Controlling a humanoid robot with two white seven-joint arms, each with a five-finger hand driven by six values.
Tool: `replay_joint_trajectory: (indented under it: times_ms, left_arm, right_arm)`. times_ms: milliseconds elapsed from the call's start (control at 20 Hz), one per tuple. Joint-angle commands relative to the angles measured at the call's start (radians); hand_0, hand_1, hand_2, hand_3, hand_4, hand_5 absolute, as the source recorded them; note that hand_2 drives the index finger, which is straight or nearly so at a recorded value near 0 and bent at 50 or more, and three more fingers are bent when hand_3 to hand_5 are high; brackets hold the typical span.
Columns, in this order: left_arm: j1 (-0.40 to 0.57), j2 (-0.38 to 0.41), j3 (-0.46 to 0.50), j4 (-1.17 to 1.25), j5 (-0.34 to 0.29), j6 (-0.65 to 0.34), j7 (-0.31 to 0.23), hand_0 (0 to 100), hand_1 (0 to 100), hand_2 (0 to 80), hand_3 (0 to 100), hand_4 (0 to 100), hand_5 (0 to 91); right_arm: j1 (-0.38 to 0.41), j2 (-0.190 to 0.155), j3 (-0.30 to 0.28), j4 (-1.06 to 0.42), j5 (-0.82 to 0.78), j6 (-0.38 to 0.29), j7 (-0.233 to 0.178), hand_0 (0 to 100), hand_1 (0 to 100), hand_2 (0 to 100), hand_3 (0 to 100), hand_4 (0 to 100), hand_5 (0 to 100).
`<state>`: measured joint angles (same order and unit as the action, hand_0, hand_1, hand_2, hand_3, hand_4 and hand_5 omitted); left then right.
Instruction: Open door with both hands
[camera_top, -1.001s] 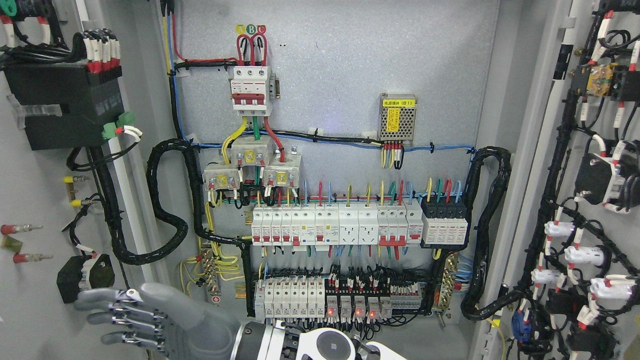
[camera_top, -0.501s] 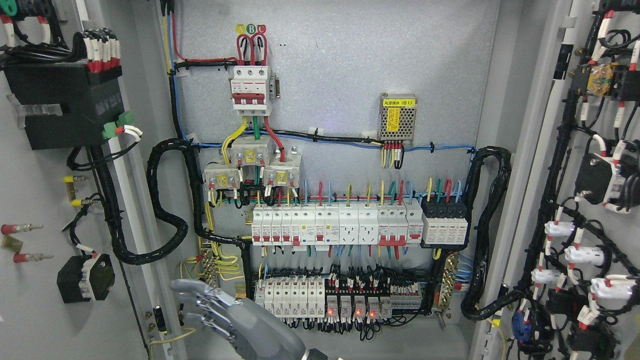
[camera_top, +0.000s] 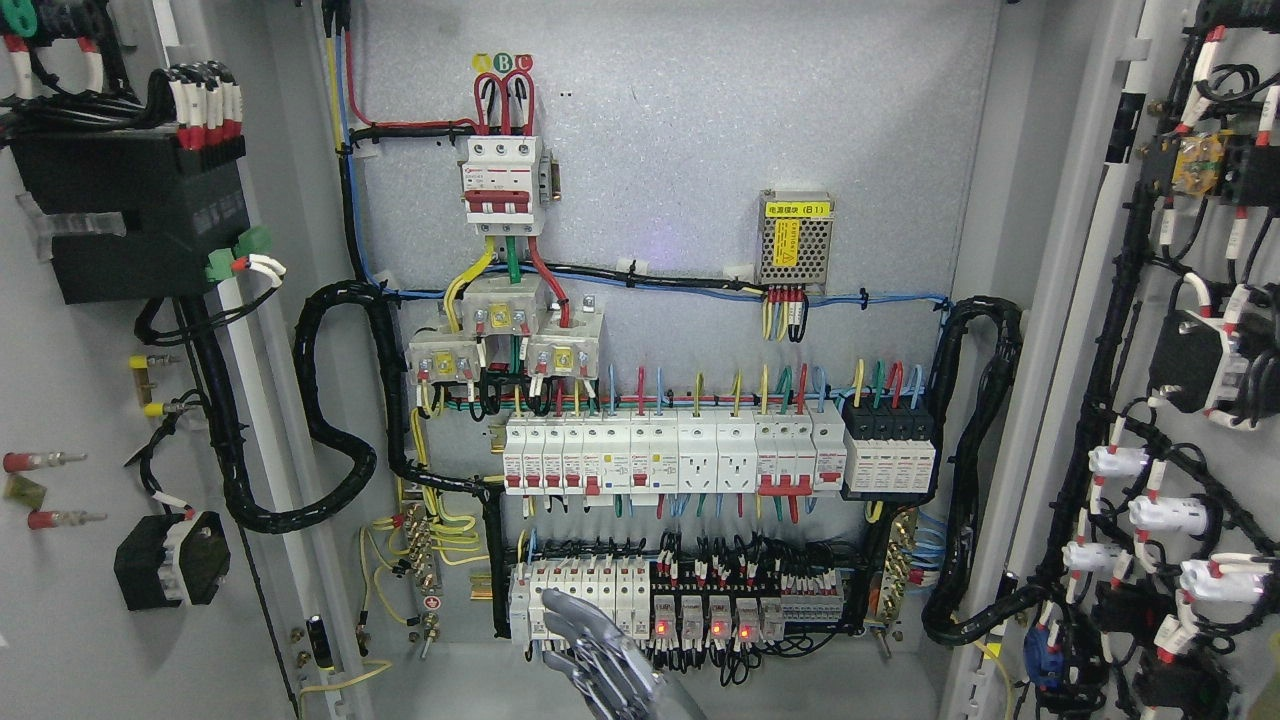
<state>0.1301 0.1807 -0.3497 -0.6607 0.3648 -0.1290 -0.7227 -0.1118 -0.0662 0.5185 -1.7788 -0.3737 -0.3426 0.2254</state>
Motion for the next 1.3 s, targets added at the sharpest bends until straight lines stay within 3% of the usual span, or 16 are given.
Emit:
replay_joint_trajectory:
  times_ms: [0,150,300,401,601,851,1252]
  left_arm:
    - [0.092,0.167,0.058,-0.695,-0.009,-0.001,-0.063,29,0,2.7,3,4,0.0]
    - [0.121,0.209,0.069,-0.9,-0.009,-0.001,-0.066,29,0,2.6,3,4,0.0]
    - [0.128,0.269,0.069,-1.052,-0.009,-0.001,-0.102,30,0,2.6,3,4,0.0]
    - [0.129,0.281,0.069,-1.105,-0.007,-0.004,-0.122,30,0,2.6,3,4,0.0]
    - [0.144,0.283,0.101,-1.217,-0.003,-0.018,-0.139,30,0,2.6,3,4,0.0]
    - [0.164,0.281,0.139,-1.274,-0.003,-0.133,-0.138,30,0,2.6,3,4,0.0]
    - [0.178,0.229,0.279,-1.323,0.032,-0.147,-0.135,30,0,2.6,3,4,0.0]
  right_arm:
    - [0.219,-0.089,-0.184,-0.073,0.028,-0.08,-0.003,22,0,0,0,0,0]
    - [0.305,-0.115,-0.228,-0.07,0.033,-0.166,-0.003,22,0,0,0,0,0]
    - [0.38,-0.118,-0.264,-0.047,0.048,-0.185,-0.003,22,0,0,0,0,0]
    - [0.411,-0.142,-0.291,-0.025,0.048,-0.185,-0.003,22,0,0,0,0,0]
    - [0.434,-0.161,-0.348,0.016,0.048,-0.187,-0.003,22,0,0,0,0,0]
    - [0.432,-0.161,-0.402,0.078,0.047,-0.187,-0.003,22,0,0,0,0,0]
    - [0.435,-0.162,-0.434,0.139,0.044,-0.188,0.002,22,0,0,0,0,0]
